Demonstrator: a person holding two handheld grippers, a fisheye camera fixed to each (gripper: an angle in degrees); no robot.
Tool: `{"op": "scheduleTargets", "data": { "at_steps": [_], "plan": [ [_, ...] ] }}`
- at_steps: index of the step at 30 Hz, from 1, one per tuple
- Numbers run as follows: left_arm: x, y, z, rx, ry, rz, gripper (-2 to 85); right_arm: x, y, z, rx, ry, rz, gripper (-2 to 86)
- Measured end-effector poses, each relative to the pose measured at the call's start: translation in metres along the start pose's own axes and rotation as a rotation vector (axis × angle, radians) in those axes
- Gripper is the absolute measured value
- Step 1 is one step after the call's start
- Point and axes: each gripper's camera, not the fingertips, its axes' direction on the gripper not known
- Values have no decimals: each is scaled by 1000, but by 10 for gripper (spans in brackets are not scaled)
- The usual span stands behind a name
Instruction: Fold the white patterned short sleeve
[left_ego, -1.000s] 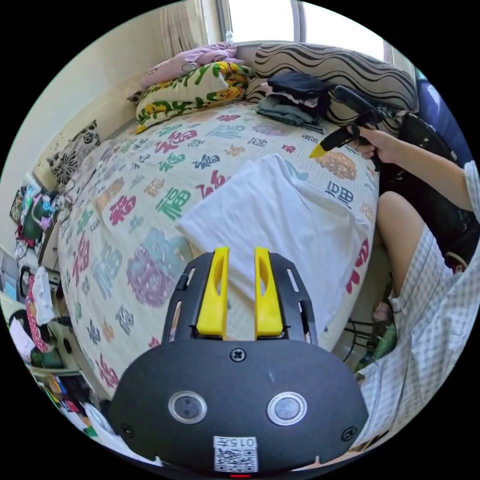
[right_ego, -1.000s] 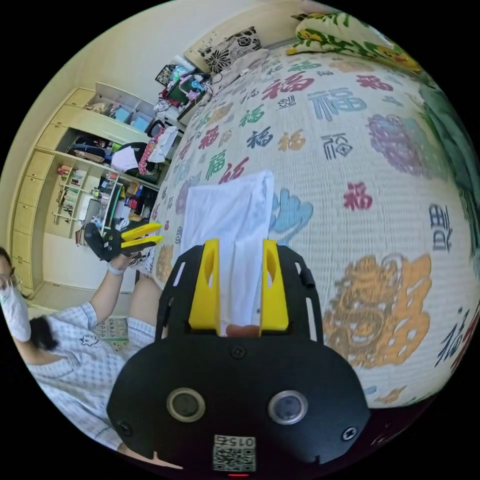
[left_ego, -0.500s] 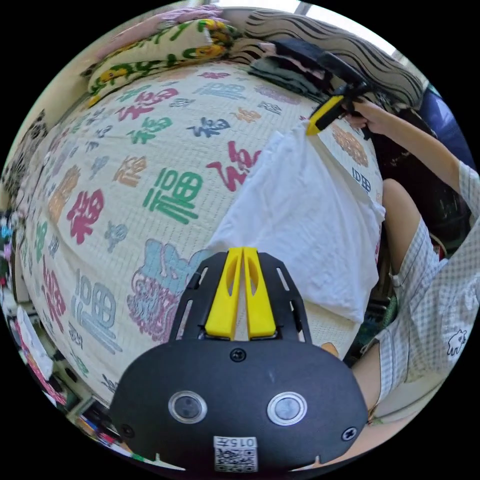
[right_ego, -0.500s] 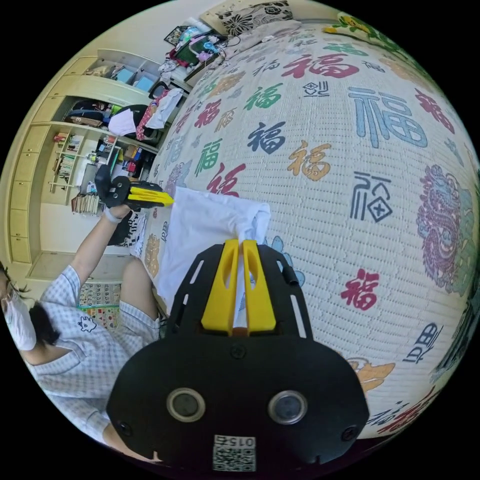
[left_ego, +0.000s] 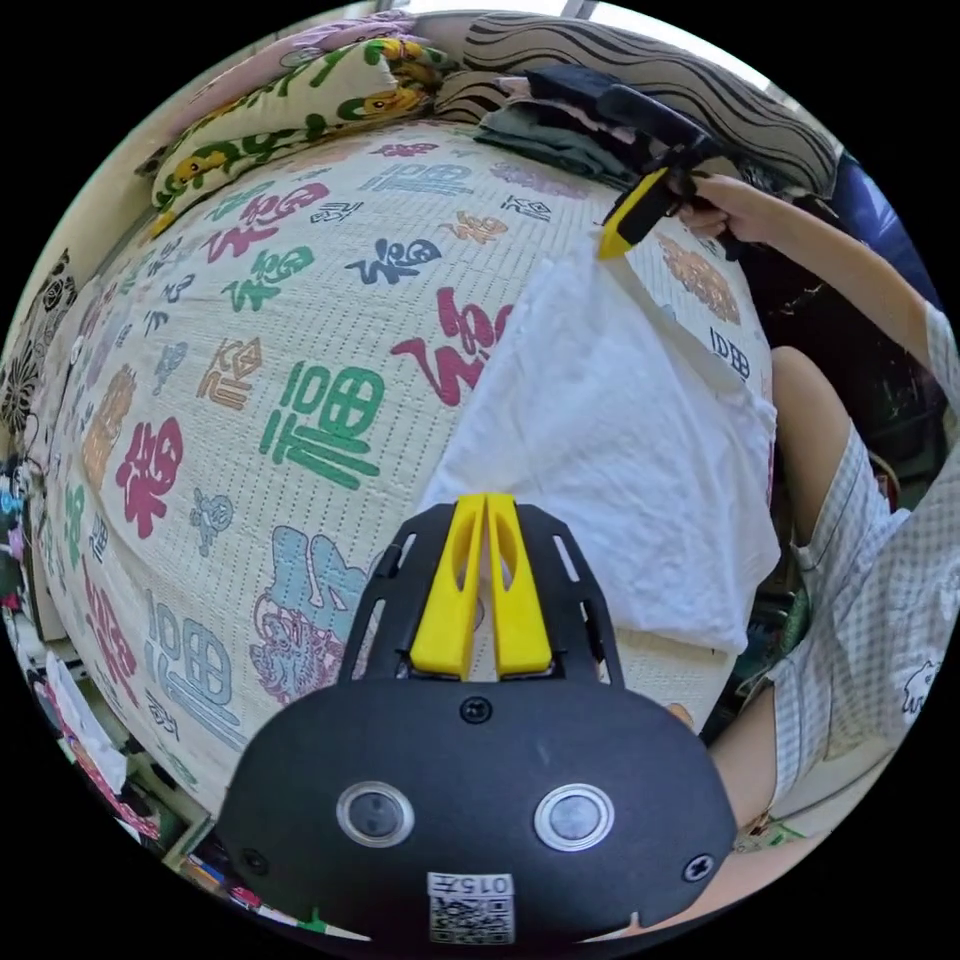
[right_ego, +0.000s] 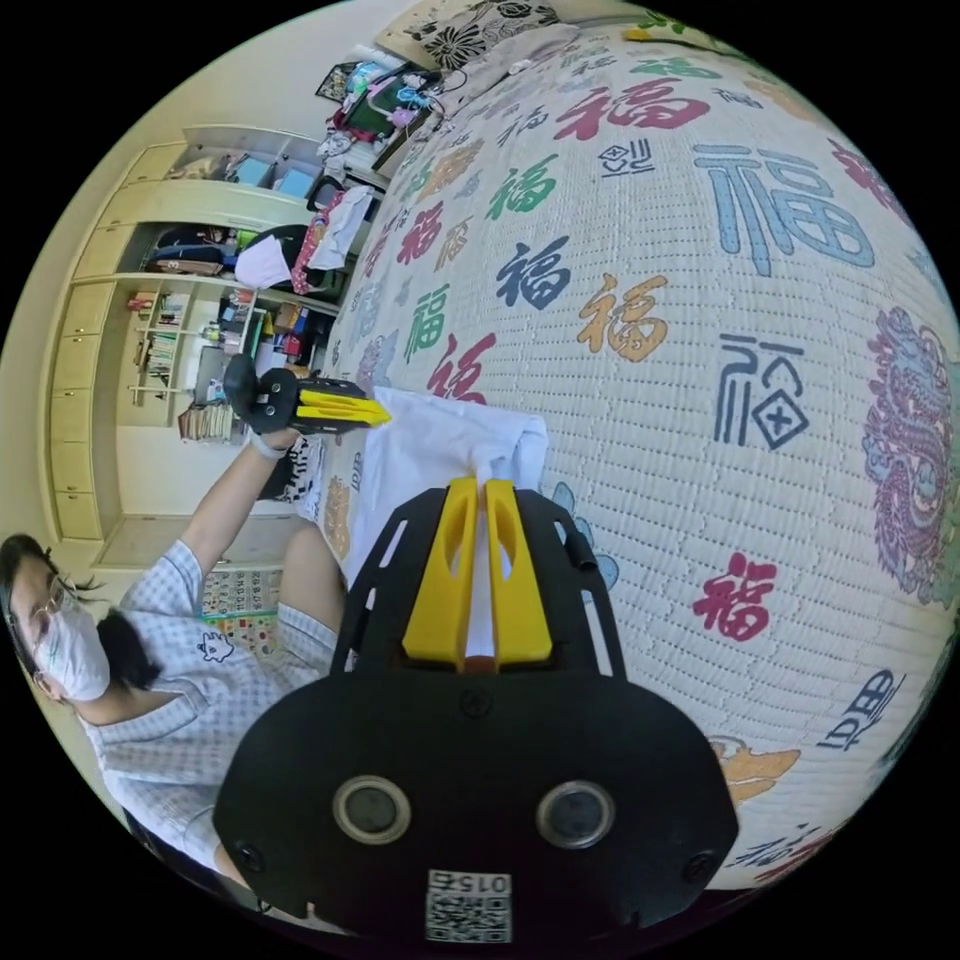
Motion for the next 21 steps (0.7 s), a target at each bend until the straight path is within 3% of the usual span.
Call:
{"op": "scheduleTargets", "data": {
  "at_steps": [3, 8, 13, 17, 21],
  "plan": [
    [-25, 19, -7, 8, 10, -68, -2, 3, -10, -3, -22, 66, -17, 16],
    [-63, 53, -7, -61, -137, -247, 1, 23, -18, 7, 39, 98, 74, 55],
    [-49, 74, -31, 124, -67, -275, 67, 36, 14, -13, 186, 24, 117, 82],
    [-58, 75, -16, 115, -33, -357, 83, 37, 18, -3, 105, -12, 103, 103],
    [-85, 94, 12, 122, 80, -520, 40, 35, 13, 1, 101, -7, 79, 37]
  ]
}}
